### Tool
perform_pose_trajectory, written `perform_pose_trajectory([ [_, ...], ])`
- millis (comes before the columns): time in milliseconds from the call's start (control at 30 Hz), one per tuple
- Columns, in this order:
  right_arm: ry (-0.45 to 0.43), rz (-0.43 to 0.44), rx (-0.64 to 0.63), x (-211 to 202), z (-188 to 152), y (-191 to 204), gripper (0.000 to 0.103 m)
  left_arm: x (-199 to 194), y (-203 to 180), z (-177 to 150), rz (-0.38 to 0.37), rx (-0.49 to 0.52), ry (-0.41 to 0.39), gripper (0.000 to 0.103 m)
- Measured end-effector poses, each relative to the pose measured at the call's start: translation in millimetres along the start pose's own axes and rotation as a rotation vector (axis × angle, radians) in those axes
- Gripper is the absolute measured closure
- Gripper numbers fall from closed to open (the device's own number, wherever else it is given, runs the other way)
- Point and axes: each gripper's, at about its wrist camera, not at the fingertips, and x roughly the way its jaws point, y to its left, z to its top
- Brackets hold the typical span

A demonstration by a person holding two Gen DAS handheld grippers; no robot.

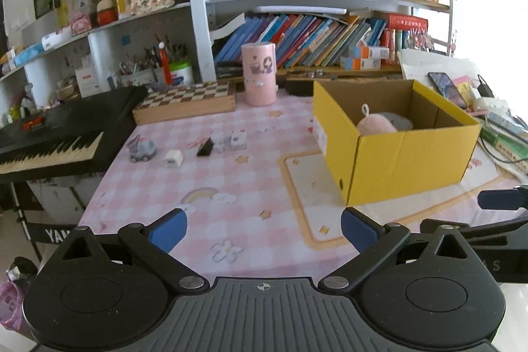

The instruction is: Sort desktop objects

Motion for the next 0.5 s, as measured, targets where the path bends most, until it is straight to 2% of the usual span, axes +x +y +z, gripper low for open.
perform_pose_trajectory([
  [233,0.014,0.038,-0.05,-9,-12,47,0.024,-14,36,-17,0.013,-0.017,0.021,0.002],
  [500,0.012,0.083,-0.095,-13,-15,92,0.024,-32,79,-34,0.064,-0.082,0.026,0.002],
])
